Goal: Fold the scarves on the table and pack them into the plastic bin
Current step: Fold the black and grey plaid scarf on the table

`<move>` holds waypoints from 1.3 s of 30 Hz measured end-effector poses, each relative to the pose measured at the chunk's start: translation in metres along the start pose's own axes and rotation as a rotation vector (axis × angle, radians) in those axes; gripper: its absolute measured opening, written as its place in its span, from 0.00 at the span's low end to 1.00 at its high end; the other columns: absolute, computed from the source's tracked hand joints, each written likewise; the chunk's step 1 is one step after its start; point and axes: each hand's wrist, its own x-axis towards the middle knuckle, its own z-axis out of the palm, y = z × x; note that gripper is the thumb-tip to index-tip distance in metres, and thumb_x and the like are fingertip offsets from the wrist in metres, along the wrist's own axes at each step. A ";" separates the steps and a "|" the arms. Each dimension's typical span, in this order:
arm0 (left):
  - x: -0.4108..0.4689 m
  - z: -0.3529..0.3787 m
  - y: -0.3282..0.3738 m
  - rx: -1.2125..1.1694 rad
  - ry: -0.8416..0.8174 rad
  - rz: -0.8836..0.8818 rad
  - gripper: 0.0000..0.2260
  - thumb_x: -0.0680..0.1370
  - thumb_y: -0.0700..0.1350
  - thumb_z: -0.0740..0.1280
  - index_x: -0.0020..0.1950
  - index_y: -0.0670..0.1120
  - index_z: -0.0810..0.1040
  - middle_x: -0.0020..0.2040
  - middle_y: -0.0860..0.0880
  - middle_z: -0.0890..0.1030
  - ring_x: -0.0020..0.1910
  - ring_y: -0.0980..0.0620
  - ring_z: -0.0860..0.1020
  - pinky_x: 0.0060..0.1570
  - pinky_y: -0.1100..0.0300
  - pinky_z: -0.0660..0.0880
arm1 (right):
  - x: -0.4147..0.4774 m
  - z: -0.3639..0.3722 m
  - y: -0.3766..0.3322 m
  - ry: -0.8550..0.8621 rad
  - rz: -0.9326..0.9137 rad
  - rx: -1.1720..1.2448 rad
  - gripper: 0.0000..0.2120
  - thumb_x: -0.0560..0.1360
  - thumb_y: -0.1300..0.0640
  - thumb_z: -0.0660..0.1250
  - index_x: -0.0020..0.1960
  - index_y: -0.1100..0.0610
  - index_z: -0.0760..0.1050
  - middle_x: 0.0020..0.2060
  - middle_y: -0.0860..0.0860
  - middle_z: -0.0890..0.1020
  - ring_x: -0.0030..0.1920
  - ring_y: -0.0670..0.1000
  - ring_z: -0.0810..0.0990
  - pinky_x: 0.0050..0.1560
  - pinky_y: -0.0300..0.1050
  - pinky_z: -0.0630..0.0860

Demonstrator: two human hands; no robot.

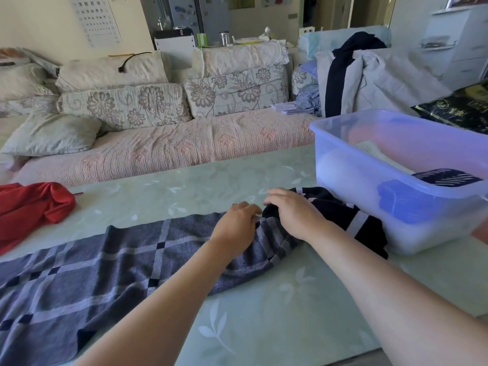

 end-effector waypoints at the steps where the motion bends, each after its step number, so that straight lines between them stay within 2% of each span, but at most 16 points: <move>1: 0.008 0.003 -0.003 0.082 -0.071 -0.013 0.16 0.81 0.42 0.59 0.69 0.48 0.73 0.64 0.47 0.75 0.63 0.45 0.71 0.60 0.49 0.72 | 0.003 0.001 0.002 -0.039 0.011 -0.009 0.26 0.77 0.72 0.55 0.70 0.55 0.75 0.74 0.49 0.70 0.71 0.52 0.70 0.68 0.45 0.64; 4: 0.024 0.010 -0.015 0.358 -0.244 -0.032 0.22 0.80 0.47 0.62 0.75 0.55 0.64 0.71 0.49 0.69 0.68 0.45 0.68 0.65 0.48 0.67 | 0.013 0.003 0.010 -0.132 0.019 -0.083 0.29 0.77 0.72 0.57 0.72 0.51 0.74 0.74 0.48 0.70 0.73 0.51 0.69 0.69 0.46 0.65; 8: 0.024 0.009 -0.031 0.239 -0.085 0.074 0.14 0.77 0.42 0.67 0.60 0.56 0.81 0.52 0.51 0.81 0.55 0.46 0.76 0.53 0.53 0.73 | 0.026 0.009 0.014 -0.358 0.062 -0.155 0.32 0.76 0.68 0.59 0.74 0.44 0.69 0.71 0.48 0.73 0.71 0.53 0.71 0.62 0.48 0.73; 10: 0.014 0.008 -0.038 0.159 0.019 0.150 0.11 0.73 0.39 0.69 0.53 0.52 0.83 0.46 0.51 0.80 0.49 0.46 0.76 0.47 0.54 0.75 | 0.033 0.010 0.016 -0.360 0.115 -0.171 0.26 0.75 0.67 0.61 0.68 0.46 0.76 0.66 0.51 0.78 0.65 0.56 0.77 0.59 0.49 0.76; 11: 0.007 0.006 -0.040 0.130 0.052 0.176 0.10 0.72 0.39 0.69 0.50 0.50 0.83 0.43 0.52 0.80 0.46 0.47 0.76 0.45 0.55 0.75 | 0.036 0.009 0.017 -0.303 0.168 -0.204 0.22 0.75 0.67 0.63 0.63 0.49 0.80 0.62 0.54 0.80 0.60 0.58 0.79 0.57 0.49 0.78; 13: -0.006 0.005 -0.042 0.077 0.064 0.168 0.08 0.70 0.39 0.67 0.45 0.49 0.82 0.40 0.53 0.78 0.42 0.50 0.75 0.41 0.59 0.72 | 0.038 0.006 0.021 0.008 0.335 -0.216 0.14 0.75 0.68 0.63 0.57 0.56 0.79 0.58 0.57 0.80 0.55 0.61 0.80 0.52 0.49 0.77; 15: -0.014 0.005 -0.041 0.025 0.043 0.105 0.03 0.71 0.42 0.66 0.40 0.49 0.78 0.39 0.55 0.76 0.39 0.53 0.73 0.37 0.60 0.68 | 0.037 0.000 0.024 0.372 0.481 -0.108 0.12 0.76 0.69 0.60 0.56 0.61 0.75 0.57 0.60 0.75 0.52 0.63 0.80 0.47 0.51 0.75; 17: -0.016 0.006 -0.040 -0.007 0.029 0.058 0.06 0.74 0.45 0.65 0.37 0.47 0.74 0.38 0.54 0.74 0.35 0.53 0.72 0.34 0.58 0.69 | 0.038 -0.007 0.027 0.531 0.523 -0.039 0.13 0.75 0.72 0.60 0.58 0.61 0.72 0.57 0.60 0.72 0.48 0.65 0.79 0.41 0.51 0.71; 20: -0.009 0.010 -0.033 -0.019 0.059 0.043 0.10 0.81 0.47 0.62 0.42 0.44 0.74 0.44 0.51 0.74 0.33 0.50 0.74 0.36 0.50 0.74 | 0.033 -0.006 0.023 0.401 0.476 -0.134 0.24 0.70 0.72 0.64 0.64 0.59 0.68 0.67 0.60 0.64 0.52 0.63 0.78 0.45 0.52 0.74; 22: 0.000 0.011 -0.028 0.005 0.064 -0.014 0.07 0.82 0.49 0.62 0.55 0.47 0.75 0.56 0.52 0.73 0.36 0.49 0.78 0.37 0.50 0.76 | 0.025 0.001 0.020 0.290 0.355 -0.233 0.30 0.69 0.69 0.66 0.69 0.56 0.67 0.71 0.60 0.60 0.58 0.63 0.75 0.54 0.55 0.75; 24: 0.010 0.011 -0.025 0.058 -0.047 -0.078 0.14 0.80 0.53 0.63 0.64 0.51 0.73 0.61 0.54 0.72 0.44 0.50 0.80 0.41 0.53 0.78 | 0.020 0.006 0.018 0.204 0.164 -0.225 0.30 0.69 0.67 0.65 0.69 0.54 0.68 0.71 0.58 0.62 0.62 0.63 0.72 0.59 0.55 0.73; 26: 0.019 0.009 -0.022 0.134 -0.189 -0.110 0.13 0.78 0.55 0.65 0.61 0.53 0.78 0.57 0.53 0.77 0.51 0.49 0.79 0.47 0.56 0.76 | 0.015 0.006 0.019 0.062 0.053 -0.185 0.28 0.70 0.64 0.64 0.70 0.50 0.70 0.69 0.53 0.66 0.65 0.59 0.70 0.61 0.54 0.71; 29: 0.027 0.008 -0.021 0.146 -0.224 -0.105 0.06 0.77 0.47 0.66 0.51 0.52 0.82 0.48 0.51 0.79 0.49 0.46 0.79 0.44 0.56 0.77 | 0.009 0.012 0.028 -0.183 0.111 -0.227 0.27 0.74 0.56 0.63 0.72 0.46 0.69 0.68 0.51 0.68 0.68 0.56 0.67 0.63 0.53 0.70; 33: 0.039 0.001 -0.016 0.091 0.063 -0.086 0.08 0.79 0.42 0.63 0.52 0.47 0.83 0.48 0.47 0.76 0.39 0.46 0.77 0.36 0.57 0.73 | 0.014 0.017 0.039 -0.145 0.211 -0.276 0.18 0.77 0.52 0.65 0.67 0.46 0.74 0.61 0.54 0.70 0.59 0.59 0.74 0.47 0.49 0.69; 36: 0.066 -0.011 -0.008 -0.158 0.275 -0.306 0.09 0.81 0.41 0.59 0.55 0.47 0.79 0.38 0.50 0.78 0.32 0.51 0.76 0.26 0.60 0.69 | 0.018 0.015 0.041 -0.146 0.234 -0.262 0.24 0.75 0.59 0.65 0.70 0.48 0.68 0.61 0.54 0.71 0.58 0.60 0.76 0.45 0.49 0.67; 39: 0.092 -0.008 -0.009 -0.211 0.074 -0.345 0.14 0.81 0.42 0.58 0.67 0.45 0.70 0.51 0.44 0.80 0.48 0.43 0.78 0.42 0.57 0.71 | 0.017 0.017 0.038 -0.165 0.226 -0.329 0.26 0.74 0.61 0.63 0.71 0.52 0.64 0.63 0.55 0.72 0.61 0.60 0.75 0.47 0.52 0.65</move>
